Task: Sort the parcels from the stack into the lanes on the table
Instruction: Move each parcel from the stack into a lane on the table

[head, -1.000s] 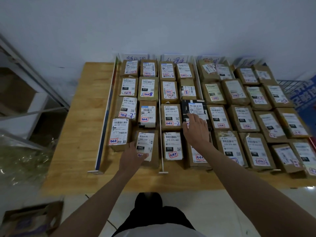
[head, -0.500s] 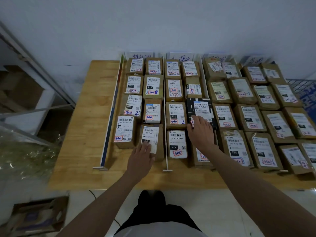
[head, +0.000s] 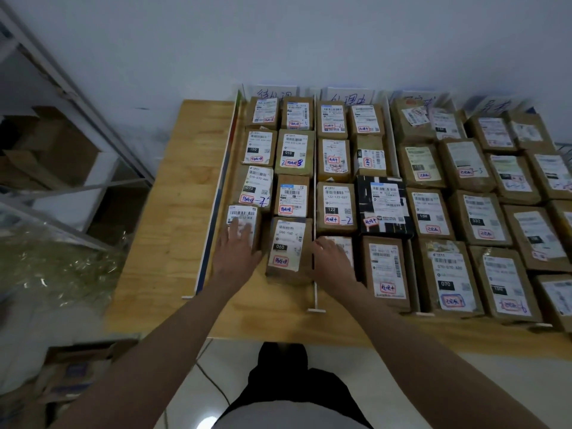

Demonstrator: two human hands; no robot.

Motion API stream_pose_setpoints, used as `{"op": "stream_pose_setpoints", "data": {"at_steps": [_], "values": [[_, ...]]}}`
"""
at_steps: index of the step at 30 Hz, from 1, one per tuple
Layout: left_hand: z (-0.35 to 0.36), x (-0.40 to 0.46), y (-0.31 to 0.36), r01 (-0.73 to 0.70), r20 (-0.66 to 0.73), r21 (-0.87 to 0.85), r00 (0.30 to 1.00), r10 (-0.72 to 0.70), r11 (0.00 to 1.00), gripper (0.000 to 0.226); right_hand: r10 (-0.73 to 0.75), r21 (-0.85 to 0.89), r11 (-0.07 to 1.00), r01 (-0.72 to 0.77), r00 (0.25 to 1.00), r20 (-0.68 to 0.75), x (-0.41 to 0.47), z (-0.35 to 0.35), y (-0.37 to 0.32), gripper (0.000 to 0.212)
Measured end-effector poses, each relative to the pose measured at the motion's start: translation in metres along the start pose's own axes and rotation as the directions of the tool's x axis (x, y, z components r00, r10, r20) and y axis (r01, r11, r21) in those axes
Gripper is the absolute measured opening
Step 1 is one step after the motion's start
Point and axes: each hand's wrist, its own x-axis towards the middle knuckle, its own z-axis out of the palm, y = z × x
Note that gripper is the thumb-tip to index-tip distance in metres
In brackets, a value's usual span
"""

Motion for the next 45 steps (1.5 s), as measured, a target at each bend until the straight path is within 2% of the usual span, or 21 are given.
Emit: {"op": "stream_pose_setpoints", "data": {"at_steps": [3, 6, 12, 15, 18, 23, 28, 31, 33, 37, 40, 45], "values": [[0.0, 0.013, -0.017, 0.084, 0.086, -0.125, 0.994, -0.073, 0.989, 0.093, 0.0, -0.026, 1.0, 0.002, 0.998, 0.057, 0.001, 0.021, -0.012, 0.06], [0.001, 0.016, -0.021, 0.088, 0.067, -0.138, 0.995, -0.08, 0.986, 0.093, 0.023, -0.042, 0.999, -0.02, 0.997, 0.075, 0.001, 0.034, -0.014, 0.067], [0.013, -0.002, -0.015, -0.001, 0.023, -0.067, 1.0, 0.002, 0.998, 0.087, 0.005, -0.01, 1.0, -0.005, 0.999, 0.043, 0.005, 0.032, -0.01, 0.064], [0.016, -0.002, -0.012, -0.021, 0.023, -0.084, 0.999, 0.023, 0.996, 0.09, 0.022, 0.02, 1.0, -0.023, 0.999, 0.03, 0.007, 0.03, -0.012, 0.064], [0.019, 0.002, -0.019, -0.046, 0.038, -0.12, 0.998, 0.051, 0.992, 0.09, 0.065, 0.031, 0.997, -0.065, 0.998, 0.019, 0.011, 0.032, -0.015, 0.074], [0.023, 0.004, -0.039, -0.163, 0.038, 0.027, 0.986, 0.162, 0.986, 0.086, 0.075, 0.006, 0.997, -0.076, 0.995, 0.067, 0.012, 0.032, -0.016, 0.089], [0.021, 0.01, -0.037, -0.176, 0.045, 0.073, 0.984, 0.173, 0.982, 0.087, 0.072, -0.041, 0.997, -0.068, 0.993, 0.09, 0.015, 0.027, -0.016, 0.087], [0.019, 0.009, -0.038, -0.183, 0.045, 0.073, 0.983, 0.18, 0.98, 0.088, 0.095, 0.012, 0.995, -0.096, 0.993, 0.07, 0.011, 0.021, -0.018, 0.087], [0.016, 0.006, -0.038, -0.198, 0.023, 0.062, 0.98, 0.197, 0.978, 0.087, 0.132, 0.054, 0.99, -0.133, 0.991, 0.017, 0.005, 0.017, -0.017, 0.079], [0.009, 0.001, -0.038, -0.195, 0.023, 0.03, 0.981, 0.194, 0.98, 0.079, 0.302, -0.01, 0.952, -0.305, 0.948, -0.102, -0.011, 0.016, -0.006, 0.055], [0.009, 0.001, -0.041, -0.206, 0.044, 0.043, 0.978, 0.204, 0.978, 0.078, 0.364, -0.012, 0.931, -0.364, 0.931, -0.025, -0.022, 0.02, -0.001, 0.052], [0.009, 0.002, -0.039, -0.214, 0.061, 0.074, 0.976, 0.21, 0.974, 0.082, 0.333, 0.012, 0.943, -0.333, 0.943, 0.014, -0.024, 0.021, 0.003, 0.059]]}}
